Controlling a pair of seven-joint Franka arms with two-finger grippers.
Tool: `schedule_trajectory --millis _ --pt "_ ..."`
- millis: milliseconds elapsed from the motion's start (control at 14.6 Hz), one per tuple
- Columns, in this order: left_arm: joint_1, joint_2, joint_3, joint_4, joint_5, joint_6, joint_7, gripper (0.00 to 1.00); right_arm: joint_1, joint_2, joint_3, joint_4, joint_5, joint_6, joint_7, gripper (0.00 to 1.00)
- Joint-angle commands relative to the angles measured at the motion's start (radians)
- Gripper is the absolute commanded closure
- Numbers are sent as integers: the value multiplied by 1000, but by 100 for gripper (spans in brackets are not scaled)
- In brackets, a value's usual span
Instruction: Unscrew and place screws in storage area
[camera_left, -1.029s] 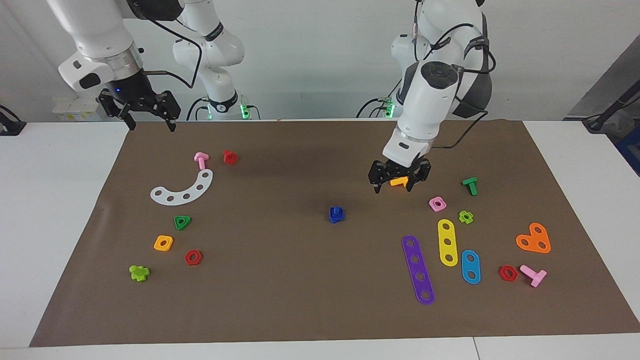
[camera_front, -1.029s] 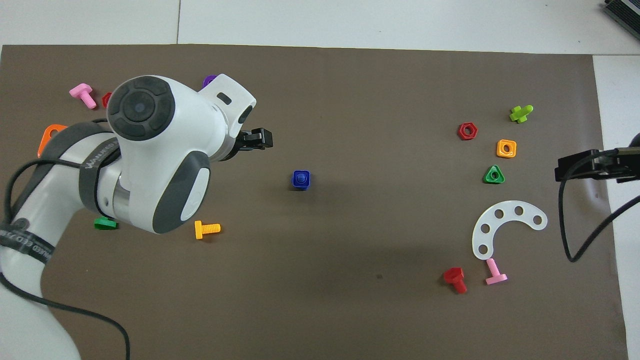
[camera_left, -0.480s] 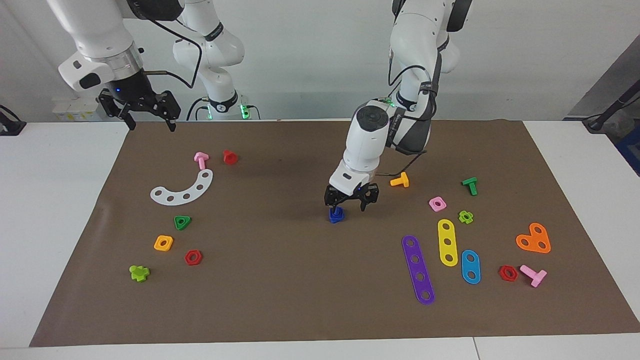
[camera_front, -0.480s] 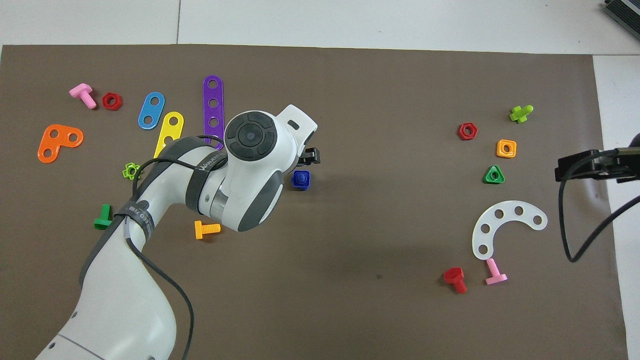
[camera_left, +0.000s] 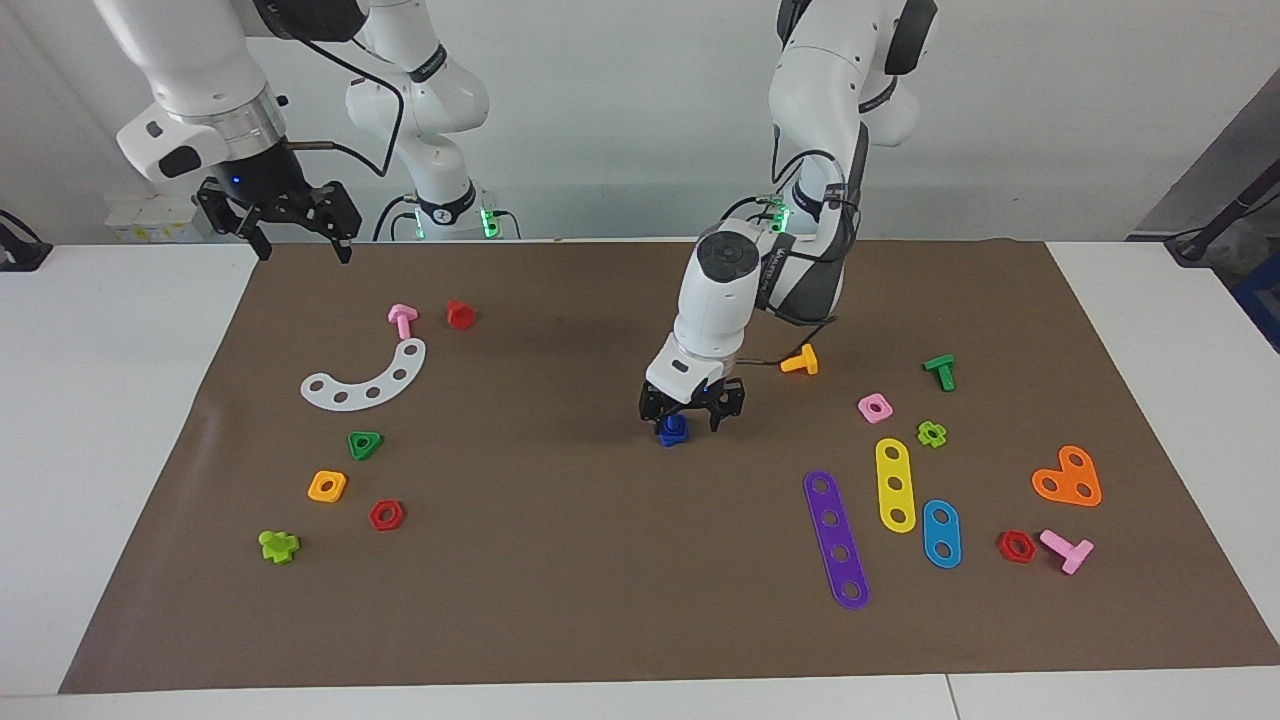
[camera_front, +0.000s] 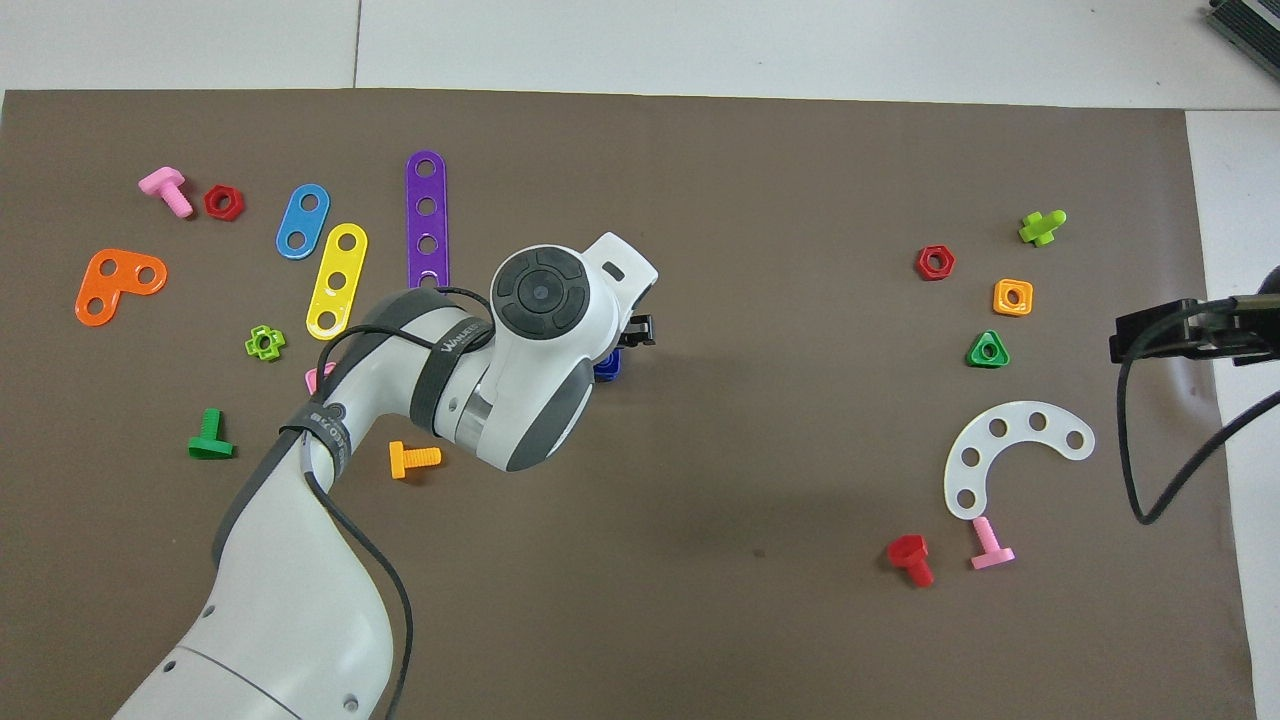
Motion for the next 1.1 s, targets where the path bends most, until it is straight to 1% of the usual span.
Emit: schedule_trajectory --millis 0,412,1029 --pt "-23 3 19 -26 1 41 -6 14 -2 -8 3 -8 2 -3 10 0" --pt "-31 1 19 -62 1 81 -2 20 -2 -8 2 -8 2 -3 9 0" --pt "-33 0 19 -66 1 68 1 38 -2 -8 2 -9 2 -3 9 0"
